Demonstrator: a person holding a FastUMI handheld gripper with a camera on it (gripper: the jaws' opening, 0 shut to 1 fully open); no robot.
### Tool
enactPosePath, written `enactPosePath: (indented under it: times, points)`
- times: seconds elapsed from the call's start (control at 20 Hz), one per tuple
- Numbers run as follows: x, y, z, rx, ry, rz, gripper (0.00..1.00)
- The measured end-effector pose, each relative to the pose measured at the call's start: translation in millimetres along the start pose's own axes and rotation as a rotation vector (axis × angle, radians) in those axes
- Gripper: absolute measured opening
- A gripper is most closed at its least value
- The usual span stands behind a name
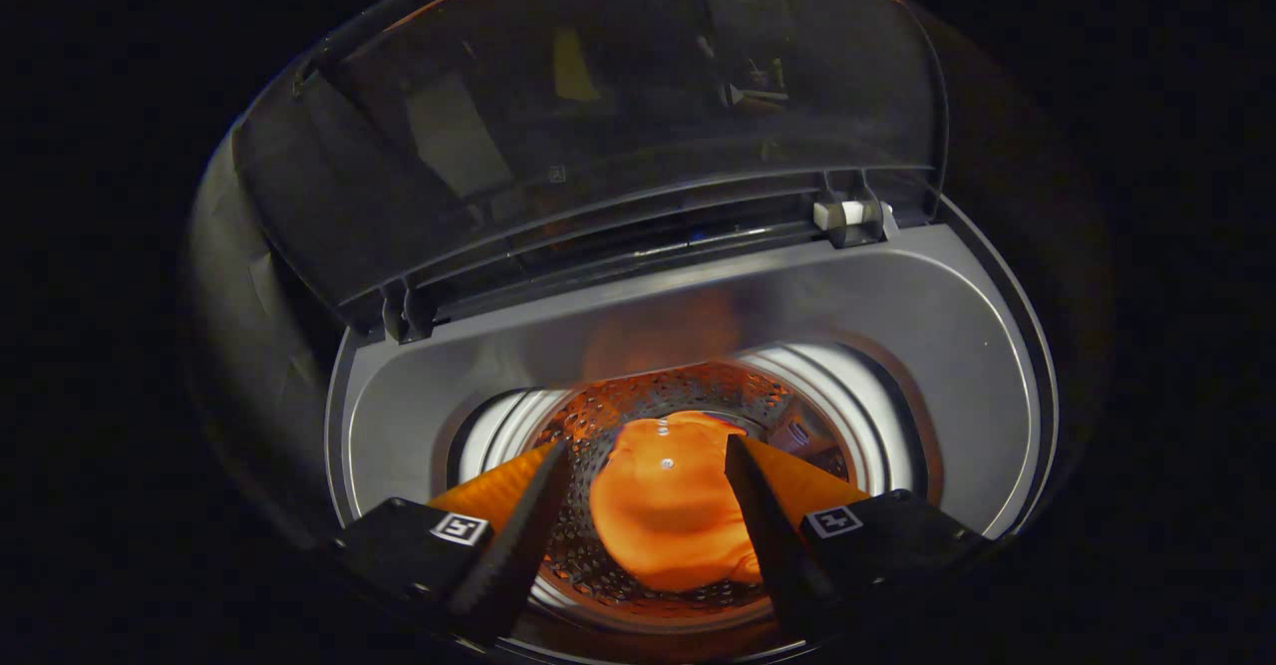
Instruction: Put the clothes into the washing machine and then close the washing machine lid.
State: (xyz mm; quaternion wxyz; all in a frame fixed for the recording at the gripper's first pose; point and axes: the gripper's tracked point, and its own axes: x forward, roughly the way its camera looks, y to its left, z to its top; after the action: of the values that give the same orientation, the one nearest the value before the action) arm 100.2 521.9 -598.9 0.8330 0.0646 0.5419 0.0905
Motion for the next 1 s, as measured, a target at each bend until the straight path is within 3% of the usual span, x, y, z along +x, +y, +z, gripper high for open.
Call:
enactPosePath:
  times: [0.15, 0.55, 0.8, 1.0]
  points:
    - [0.1, -0.7, -4.1, 0.005, 0.01, -0.002, 0.99]
    - [-28.8, 10.4, 1.2, -0.044, -0.041, 0.041, 0.99]
    - [-98.9, 25.5, 26.6, -0.095, -0.186, 0.088, 0.99]
    - [-168.6, 30.1, 60.6, -0.063, -0.331, 0.131, 0.99]
